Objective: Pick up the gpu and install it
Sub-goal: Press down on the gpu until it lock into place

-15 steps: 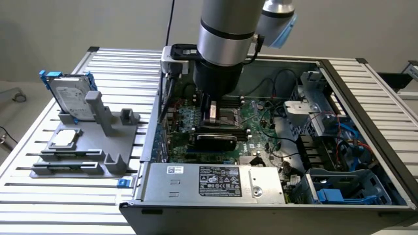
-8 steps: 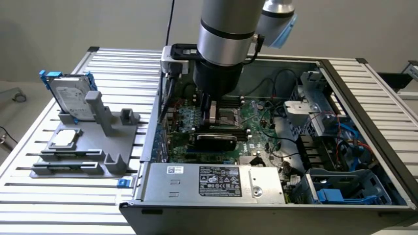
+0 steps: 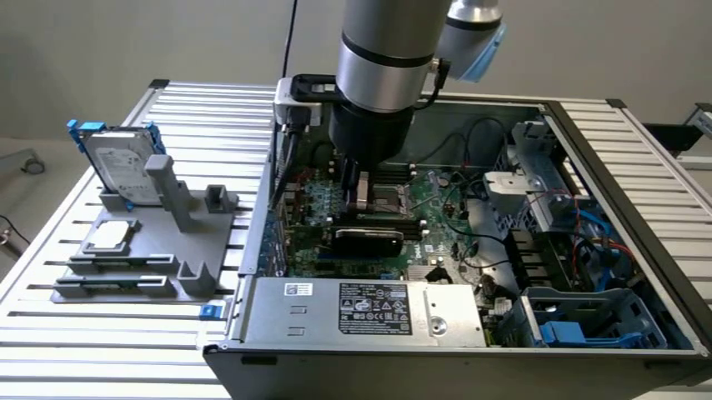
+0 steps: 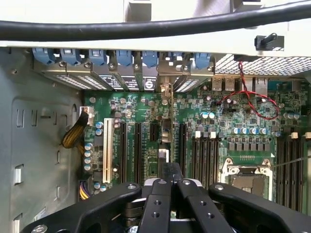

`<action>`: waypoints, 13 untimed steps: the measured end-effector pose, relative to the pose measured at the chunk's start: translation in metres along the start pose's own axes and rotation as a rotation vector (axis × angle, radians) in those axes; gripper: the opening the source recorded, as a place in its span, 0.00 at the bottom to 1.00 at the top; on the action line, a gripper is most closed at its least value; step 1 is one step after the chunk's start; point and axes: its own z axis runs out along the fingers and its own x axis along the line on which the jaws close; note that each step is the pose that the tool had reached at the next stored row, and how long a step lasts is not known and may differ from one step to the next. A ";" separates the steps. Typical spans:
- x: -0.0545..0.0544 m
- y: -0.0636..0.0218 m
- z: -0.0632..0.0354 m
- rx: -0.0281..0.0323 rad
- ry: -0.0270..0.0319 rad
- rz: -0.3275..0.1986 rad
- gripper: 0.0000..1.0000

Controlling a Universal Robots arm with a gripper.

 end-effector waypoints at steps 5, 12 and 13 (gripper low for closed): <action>0.000 0.0000 0.0001 0.0000 -0.0012 0.000 0.11; 0.000 -0.0005 0.0117 0.0070 -0.0047 -0.006 0.11; -0.001 0.0000 0.0133 0.0092 -0.0048 -0.009 0.11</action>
